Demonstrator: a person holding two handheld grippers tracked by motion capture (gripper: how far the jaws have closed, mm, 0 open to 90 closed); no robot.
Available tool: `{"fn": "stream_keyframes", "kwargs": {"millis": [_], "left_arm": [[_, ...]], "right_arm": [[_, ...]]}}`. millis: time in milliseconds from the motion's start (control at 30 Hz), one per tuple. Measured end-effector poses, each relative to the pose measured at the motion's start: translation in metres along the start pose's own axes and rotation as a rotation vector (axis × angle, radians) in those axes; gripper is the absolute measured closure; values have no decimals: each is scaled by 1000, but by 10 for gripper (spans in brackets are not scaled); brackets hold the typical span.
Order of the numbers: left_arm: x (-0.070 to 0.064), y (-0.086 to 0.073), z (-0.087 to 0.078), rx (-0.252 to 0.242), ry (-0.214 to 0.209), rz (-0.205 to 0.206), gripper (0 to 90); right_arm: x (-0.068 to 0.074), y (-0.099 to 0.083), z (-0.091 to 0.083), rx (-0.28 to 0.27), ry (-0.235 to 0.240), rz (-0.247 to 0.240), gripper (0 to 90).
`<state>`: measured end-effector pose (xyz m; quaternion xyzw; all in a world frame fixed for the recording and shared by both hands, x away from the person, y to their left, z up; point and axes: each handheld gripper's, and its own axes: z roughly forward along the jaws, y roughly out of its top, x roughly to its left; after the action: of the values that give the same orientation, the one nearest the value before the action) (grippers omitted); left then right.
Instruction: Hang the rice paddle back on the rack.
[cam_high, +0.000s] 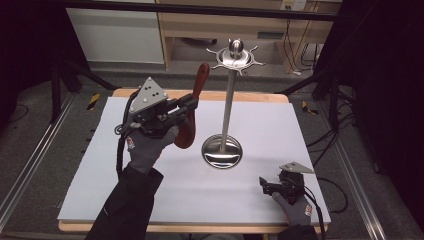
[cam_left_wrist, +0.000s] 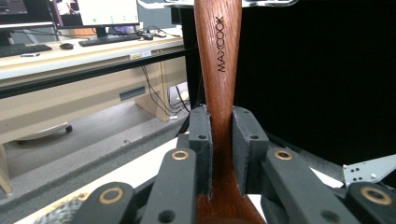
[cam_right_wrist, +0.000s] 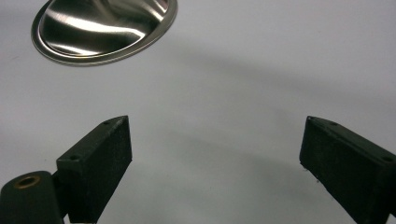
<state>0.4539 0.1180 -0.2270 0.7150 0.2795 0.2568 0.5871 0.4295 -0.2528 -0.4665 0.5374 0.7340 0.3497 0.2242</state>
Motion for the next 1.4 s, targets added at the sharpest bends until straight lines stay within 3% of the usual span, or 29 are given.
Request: {"fn": "stream_keyframes", "kwargs": {"millis": [1400], "left_arm": [[4,1,29,31,-4,-24,784]], "right_arm": [[-1,0,0,-1,5,2,95]]}}
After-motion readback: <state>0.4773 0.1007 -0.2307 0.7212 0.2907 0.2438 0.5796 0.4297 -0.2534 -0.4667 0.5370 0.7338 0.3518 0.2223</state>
